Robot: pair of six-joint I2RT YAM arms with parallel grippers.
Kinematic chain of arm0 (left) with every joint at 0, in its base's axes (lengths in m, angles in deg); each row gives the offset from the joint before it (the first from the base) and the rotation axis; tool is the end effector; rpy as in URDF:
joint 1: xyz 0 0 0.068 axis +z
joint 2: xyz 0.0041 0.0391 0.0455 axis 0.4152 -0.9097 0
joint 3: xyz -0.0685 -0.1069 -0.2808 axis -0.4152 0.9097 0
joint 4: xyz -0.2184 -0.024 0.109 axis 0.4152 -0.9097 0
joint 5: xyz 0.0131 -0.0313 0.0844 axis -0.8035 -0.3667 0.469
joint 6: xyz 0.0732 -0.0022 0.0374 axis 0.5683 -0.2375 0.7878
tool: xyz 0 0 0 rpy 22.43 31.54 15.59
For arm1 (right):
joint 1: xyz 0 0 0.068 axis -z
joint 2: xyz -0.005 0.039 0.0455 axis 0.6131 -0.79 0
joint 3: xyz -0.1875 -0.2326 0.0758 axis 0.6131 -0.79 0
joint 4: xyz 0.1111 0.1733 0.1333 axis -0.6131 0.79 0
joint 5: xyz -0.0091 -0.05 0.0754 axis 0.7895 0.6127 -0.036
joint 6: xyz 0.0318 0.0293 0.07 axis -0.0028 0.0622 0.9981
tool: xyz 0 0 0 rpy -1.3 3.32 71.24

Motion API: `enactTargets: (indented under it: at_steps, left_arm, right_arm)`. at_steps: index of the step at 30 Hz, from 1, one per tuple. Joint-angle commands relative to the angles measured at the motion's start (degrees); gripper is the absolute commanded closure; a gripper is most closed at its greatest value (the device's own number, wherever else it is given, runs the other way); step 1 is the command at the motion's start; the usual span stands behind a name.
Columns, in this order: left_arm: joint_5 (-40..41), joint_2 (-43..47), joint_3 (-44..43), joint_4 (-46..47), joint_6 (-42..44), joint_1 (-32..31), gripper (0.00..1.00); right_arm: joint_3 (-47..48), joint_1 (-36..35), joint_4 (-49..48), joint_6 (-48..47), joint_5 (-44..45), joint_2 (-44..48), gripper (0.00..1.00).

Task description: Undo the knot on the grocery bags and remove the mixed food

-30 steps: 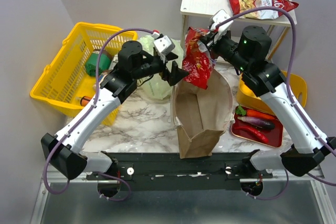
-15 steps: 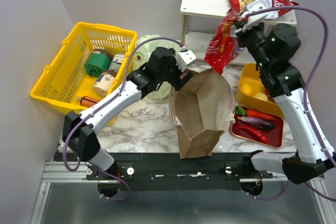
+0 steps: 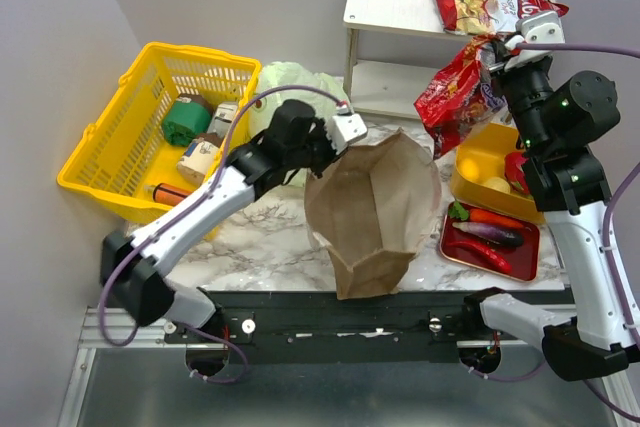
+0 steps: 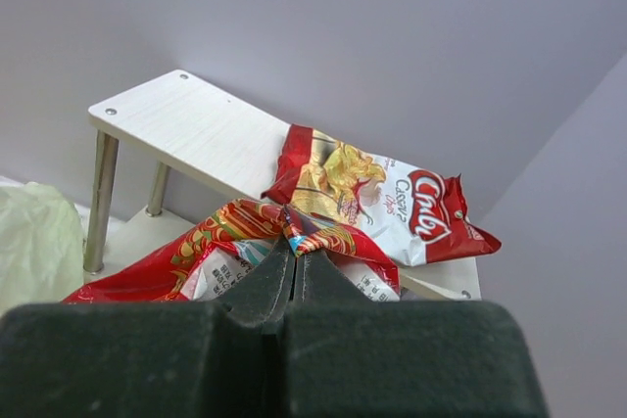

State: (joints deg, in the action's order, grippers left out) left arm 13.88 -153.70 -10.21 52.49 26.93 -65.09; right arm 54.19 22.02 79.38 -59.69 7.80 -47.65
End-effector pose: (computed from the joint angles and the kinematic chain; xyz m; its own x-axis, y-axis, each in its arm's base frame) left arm 0.2551 -0.2396 0.3795 -0.1022 0.4920 -0.8646 0.8592 0.4817 0.1726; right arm 0.1922 0.0480 0.5718 0.3099 -0.3708 -0.8755 -0.0613 0.9111 -0.4076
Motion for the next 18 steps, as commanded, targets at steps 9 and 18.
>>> enactTargets:
  at_steps: [9, 18]
  left_arm:
    - [-13.4, 21.3, 7.4, 10.8, 4.6, -3.2, 1.00]
    - [-13.5, 19.1, 10.1, 8.3, 7.5, -3.2, 1.00]
  right_arm:
    - [-2.8, 2.7, -7.9, 2.8, -3.9, 2.7, 1.00]
    - [0.4, 2.9, -7.1, 4.7, -8.5, 1.6, 1.00]
